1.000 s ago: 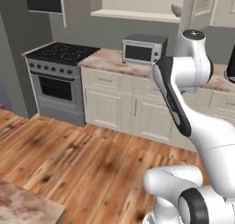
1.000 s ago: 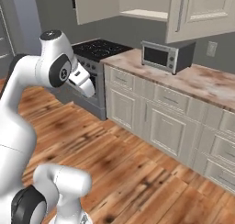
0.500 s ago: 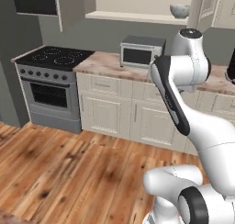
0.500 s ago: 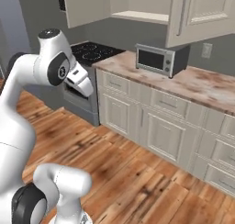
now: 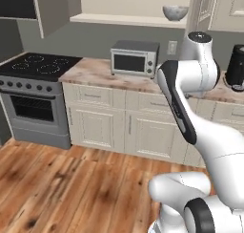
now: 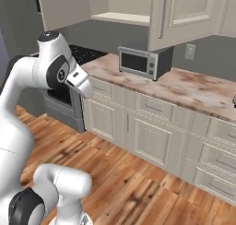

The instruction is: Move the bowls from the cabinet to the plates on the dining table.

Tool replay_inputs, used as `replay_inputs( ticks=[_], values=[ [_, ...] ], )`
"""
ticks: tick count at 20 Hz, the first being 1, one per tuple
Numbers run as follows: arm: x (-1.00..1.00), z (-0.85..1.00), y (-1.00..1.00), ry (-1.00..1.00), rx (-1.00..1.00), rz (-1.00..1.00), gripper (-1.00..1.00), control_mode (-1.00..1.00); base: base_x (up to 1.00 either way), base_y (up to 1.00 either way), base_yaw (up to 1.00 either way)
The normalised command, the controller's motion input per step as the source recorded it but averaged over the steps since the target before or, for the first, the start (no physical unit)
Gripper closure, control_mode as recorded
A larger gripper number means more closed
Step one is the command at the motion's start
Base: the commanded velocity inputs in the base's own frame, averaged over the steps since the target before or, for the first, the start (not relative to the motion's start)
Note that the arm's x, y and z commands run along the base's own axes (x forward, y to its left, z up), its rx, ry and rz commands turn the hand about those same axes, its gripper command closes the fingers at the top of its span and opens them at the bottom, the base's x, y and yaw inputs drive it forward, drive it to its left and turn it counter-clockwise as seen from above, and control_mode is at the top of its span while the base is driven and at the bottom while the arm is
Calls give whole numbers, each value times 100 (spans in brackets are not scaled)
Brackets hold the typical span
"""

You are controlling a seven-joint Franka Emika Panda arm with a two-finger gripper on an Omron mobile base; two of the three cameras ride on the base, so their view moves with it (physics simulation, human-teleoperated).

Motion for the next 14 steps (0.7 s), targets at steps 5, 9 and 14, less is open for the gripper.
replay_inputs(
  ticks=[5, 9, 14],
  values=[
    [0, 0, 0, 0, 0, 0, -100, 100, 95, -7, 0],
    [0, 0, 0, 0, 0, 0, -100, 100, 83, 14, 0],
    [0, 0, 0, 0, 0, 0, -100, 100, 39, 64, -11]
  ],
)
